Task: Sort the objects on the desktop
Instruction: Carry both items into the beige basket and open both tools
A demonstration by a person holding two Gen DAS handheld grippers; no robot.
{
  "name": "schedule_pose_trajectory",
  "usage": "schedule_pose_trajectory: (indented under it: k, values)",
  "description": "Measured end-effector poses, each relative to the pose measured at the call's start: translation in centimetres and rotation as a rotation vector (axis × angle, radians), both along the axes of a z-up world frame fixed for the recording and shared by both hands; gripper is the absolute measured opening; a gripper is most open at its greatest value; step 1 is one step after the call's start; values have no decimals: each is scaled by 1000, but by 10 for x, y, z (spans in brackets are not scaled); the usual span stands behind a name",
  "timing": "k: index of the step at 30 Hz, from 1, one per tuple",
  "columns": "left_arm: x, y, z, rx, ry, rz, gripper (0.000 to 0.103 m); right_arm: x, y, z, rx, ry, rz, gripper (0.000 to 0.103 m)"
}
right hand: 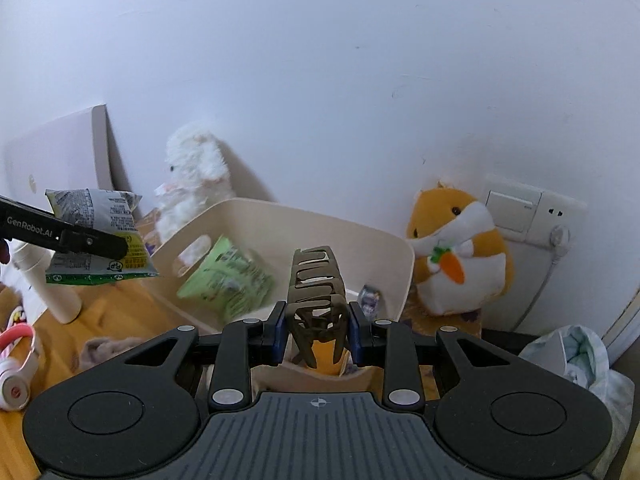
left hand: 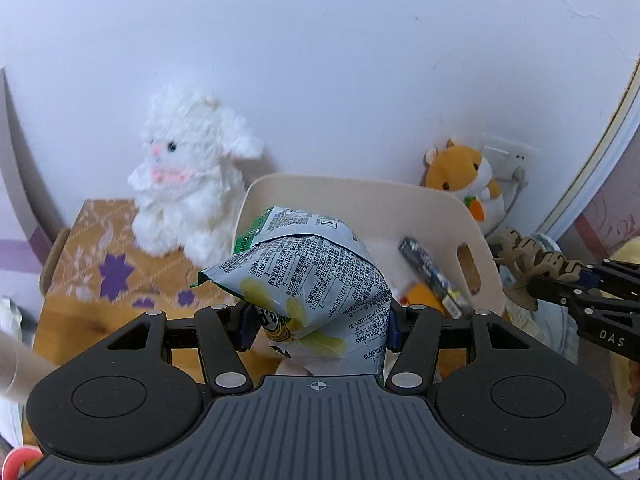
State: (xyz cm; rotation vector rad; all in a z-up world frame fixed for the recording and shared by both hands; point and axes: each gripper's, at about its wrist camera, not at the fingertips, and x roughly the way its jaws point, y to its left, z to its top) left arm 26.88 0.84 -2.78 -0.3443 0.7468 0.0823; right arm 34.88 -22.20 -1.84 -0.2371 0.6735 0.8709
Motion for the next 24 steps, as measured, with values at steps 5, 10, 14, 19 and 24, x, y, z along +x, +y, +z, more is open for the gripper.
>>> schedule_pose_trajectory:
  k: [5,10,14,19,24]
  values:
    - [28,-9,-12,22,0,6,58,15,18,-5,-6,-6,-6,28]
    - [50,-18,-32,41,30,-1,58,26,39,-21,-36,9,-12,28]
    - [63,-22,-52,83,51,1,58,31,55,-42,-77,37,-19,28]
    - [72,-20,-69,65,106,-22,59,27,70,-65,-127,61,-20,28]
    - [68,-14,-71,35,107,-11,76,22,75,-77,-174,70,0,40]
